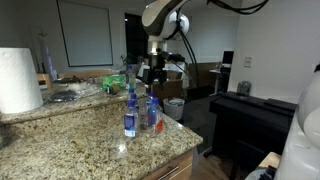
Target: Pick up the bottles from the counter and throw them in the bin
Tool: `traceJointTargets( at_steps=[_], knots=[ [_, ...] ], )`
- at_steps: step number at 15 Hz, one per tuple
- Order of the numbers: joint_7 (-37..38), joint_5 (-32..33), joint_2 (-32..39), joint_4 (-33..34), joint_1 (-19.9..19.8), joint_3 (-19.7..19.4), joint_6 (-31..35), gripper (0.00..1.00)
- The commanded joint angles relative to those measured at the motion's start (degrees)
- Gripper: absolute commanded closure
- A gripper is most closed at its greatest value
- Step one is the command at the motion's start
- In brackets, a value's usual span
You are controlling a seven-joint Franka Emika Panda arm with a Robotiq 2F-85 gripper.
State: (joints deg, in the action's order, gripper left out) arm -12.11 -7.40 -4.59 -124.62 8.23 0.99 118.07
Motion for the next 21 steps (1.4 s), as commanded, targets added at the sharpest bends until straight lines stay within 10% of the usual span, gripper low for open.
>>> traceJointTargets(
  at_steps=[1,12,14,21],
  knots=[
    [1.00,4.65,0.26,-1.19,-1.58,1.28,0.48,0.00],
    [-1.42,3.42,5.41,-1.24,-2.13,1.99,0.66,0.00],
    [-1.18,3.93,6.13,-0.99,-1.95,2.60,1.32,0.26],
    [0.05,6.09,6.69,-1.03,-1.64,4.15,3.94,0.64]
  ],
)
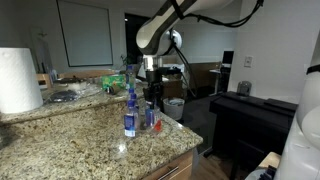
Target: Pick up the bottles from the counter and throw them in the bin
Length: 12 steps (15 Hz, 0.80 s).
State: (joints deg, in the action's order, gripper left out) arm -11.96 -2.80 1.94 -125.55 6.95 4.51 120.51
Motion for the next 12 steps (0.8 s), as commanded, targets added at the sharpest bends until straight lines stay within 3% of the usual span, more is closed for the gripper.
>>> traceJointTargets(
  at_steps=[1,2,3,5,10,12],
  knots=[
    [0.38,2.36,0.10,-0.08,-0.35,0.69,1.69,0.71],
    [0.51,3.10,-0.03,-0.02,-0.43,0.65,1.73,0.57],
    [0.61,3.69,-0.12,0.06,-0.45,0.64,1.79,0.31],
    [0.67,4.40,-0.16,0.11,-0.44,0.66,1.98,0.31],
    [0.56,5.26,-0.28,0.03,-0.31,0.85,2.17,0.02],
    [0.30,4.63,-0.26,0.01,-0.31,0.96,2.74,0.05]
  ],
)
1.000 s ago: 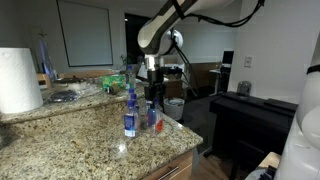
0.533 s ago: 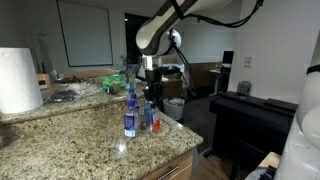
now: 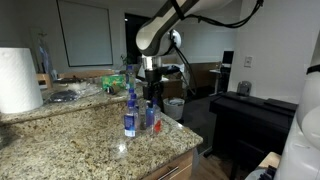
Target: Pick up the bottles from the counter and throw them in the bin
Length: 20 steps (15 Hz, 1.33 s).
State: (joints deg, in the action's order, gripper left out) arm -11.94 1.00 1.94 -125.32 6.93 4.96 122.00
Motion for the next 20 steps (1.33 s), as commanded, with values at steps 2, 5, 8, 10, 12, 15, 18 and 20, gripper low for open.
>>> traceJointTargets(
  at_steps=[2,5,8,10,12,15,18,20],
  knots=[
    [0.29,0.45,-0.26,-0.25,-0.28,0.62,2.32,0.30],
    [0.22,0.26,-0.43,-0.32,-0.22,0.81,3.87,0.47],
    [0.31,0.68,-0.66,-0.49,-0.17,0.94,4.44,0.66],
    [0.10,0.81,-0.92,-0.55,-0.22,0.95,4.29,0.80],
    [0.03,1.03,-1.29,-0.56,-0.38,0.80,4.00,0.90],
    [0.00,1.71,-2.34,-0.14,-1.27,-0.17,3.35,0.90],
    [0.18,5.46,-3.57,1.07,-3.14,-2.40,1.74,0.90],
    [0.07,9.06,-3.87,2.10,-4.97,-4.24,-0.69,0.90]
  ],
)
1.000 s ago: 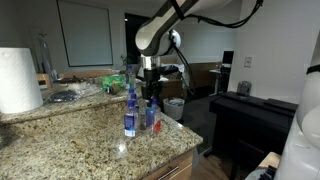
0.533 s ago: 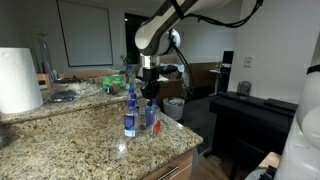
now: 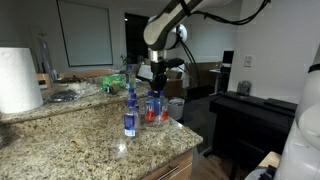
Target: Pick up the bottles from the counter and throw them in the bin
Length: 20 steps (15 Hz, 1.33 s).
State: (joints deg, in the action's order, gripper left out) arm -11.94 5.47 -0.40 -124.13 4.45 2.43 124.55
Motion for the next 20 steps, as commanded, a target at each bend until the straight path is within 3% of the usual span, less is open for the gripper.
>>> traceJointTargets(
  at_steps=[1,4,11,16,20],
  knots=[
    [0.27,6.40,-1.09,1.65,-3.49,-2.68,-4.62,0.90],
    [0.48,6.54,1.40,2.50,-6.33,-5.48,-3.91,0.90],
    [14.04,4.97,11.96,3.73,-11.05,-10.66,6.04,0.90],
    [14.90,-6.67,20.37,8.21,-13.43,-10.44,4.42,0.90],
    [15.27,-11.81,24.05,13.29,-13.40,-9.69,5.05,0.90]
  ],
)
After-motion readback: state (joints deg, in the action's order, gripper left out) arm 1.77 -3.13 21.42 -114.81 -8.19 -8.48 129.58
